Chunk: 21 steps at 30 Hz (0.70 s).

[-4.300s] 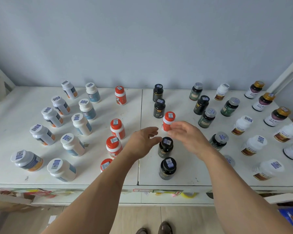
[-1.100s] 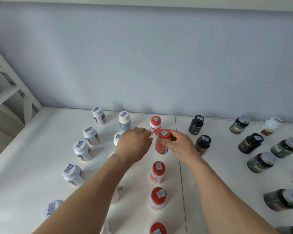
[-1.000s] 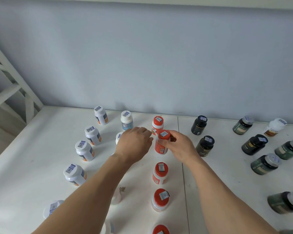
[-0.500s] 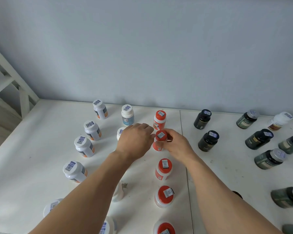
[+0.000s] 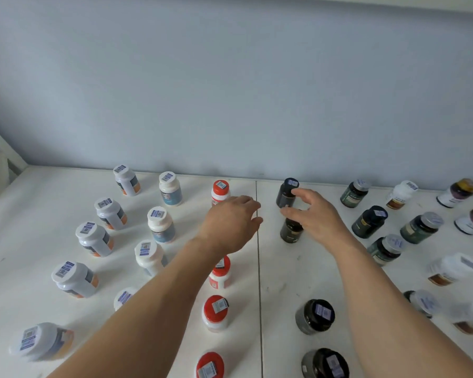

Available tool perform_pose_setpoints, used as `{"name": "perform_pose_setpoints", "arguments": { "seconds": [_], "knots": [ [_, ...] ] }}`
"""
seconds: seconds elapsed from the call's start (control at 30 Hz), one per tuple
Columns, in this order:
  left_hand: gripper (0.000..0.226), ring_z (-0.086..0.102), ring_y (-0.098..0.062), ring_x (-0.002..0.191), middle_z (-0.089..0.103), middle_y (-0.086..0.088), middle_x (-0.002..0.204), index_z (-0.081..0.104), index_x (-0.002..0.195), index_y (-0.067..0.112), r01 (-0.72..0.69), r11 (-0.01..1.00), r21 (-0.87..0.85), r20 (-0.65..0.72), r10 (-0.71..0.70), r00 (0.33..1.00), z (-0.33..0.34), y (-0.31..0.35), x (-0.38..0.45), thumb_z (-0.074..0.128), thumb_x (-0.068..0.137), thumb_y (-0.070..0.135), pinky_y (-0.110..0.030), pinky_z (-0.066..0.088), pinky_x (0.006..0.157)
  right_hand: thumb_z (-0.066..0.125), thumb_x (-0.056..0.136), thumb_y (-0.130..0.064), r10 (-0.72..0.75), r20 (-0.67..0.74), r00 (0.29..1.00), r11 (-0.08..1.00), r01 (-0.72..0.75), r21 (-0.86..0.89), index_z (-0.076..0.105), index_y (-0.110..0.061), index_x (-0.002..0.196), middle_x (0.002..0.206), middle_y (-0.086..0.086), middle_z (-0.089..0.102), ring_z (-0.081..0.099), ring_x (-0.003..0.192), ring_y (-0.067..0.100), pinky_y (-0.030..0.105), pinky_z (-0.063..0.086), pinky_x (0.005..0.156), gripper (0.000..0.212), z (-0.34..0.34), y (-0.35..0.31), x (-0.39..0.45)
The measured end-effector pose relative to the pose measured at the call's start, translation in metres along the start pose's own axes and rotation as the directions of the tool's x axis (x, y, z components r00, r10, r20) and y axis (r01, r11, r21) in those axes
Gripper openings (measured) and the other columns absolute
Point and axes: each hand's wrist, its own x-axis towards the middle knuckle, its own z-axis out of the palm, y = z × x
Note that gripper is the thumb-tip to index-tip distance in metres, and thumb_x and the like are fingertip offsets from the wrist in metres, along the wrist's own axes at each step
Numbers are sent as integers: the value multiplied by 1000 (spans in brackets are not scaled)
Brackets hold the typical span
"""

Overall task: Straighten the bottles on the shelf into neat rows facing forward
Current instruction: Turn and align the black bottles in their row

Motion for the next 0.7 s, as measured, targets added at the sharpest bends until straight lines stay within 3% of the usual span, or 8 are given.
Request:
{"name": "perform_pose_setpoints", "arguments": {
  "seconds": [0.2, 0.4, 0.57, 0.7],
  "knots": [
    [50, 53, -22, 122, 49, 0, 142, 43, 142, 20, 195, 978, -68, 197, -179, 964, 20, 46, 19, 51, 97, 40, -37, 50, 94, 74, 81, -24, 24, 186, 982, 1000, -24, -6, 46, -28, 141, 131, -6, 52, 50, 112, 12, 27, 39, 87, 66, -6, 48, 22],
    [62, 49, -23, 128, 46, -1, 147, 35, 147, 23, 390, 901, -191, 307, -323, 895, 54, 64, 26, 59, 93, 40, -35, 44, 102, 75, 80, -29, -2, 202, 979, 999, 11, -42, 55, -29, 128, 115, -6, 63, 59, 102, 14, 26, 44, 78, 52, -11, 67, 42],
    [74, 52, -17, 125, 52, 5, 141, 35, 148, 25, 503, 742, -443, 415, -327, 849, 75, 63, 30, 70, 85, 39, -28, 40, 97, 78, 76, -42, -40, 150, 988, 999, 36, 24, 63, -26, 117, 107, -10, 67, 62, 100, 10, 32, 49, 89, 46, -28, 65, 47],
    [44, 61, -2, 97, 67, 15, 105, 59, 128, 27, 487, 553, -677, 414, -261, 872, 75, 66, 28, 70, 86, 29, -15, 41, 81, 77, 75, -48, -42, 114, 993, 995, 31, 98, 69, -25, 109, 100, -10, 70, 64, 94, 9, 35, 52, 89, 42, -36, 62, 45]
  ]
}}
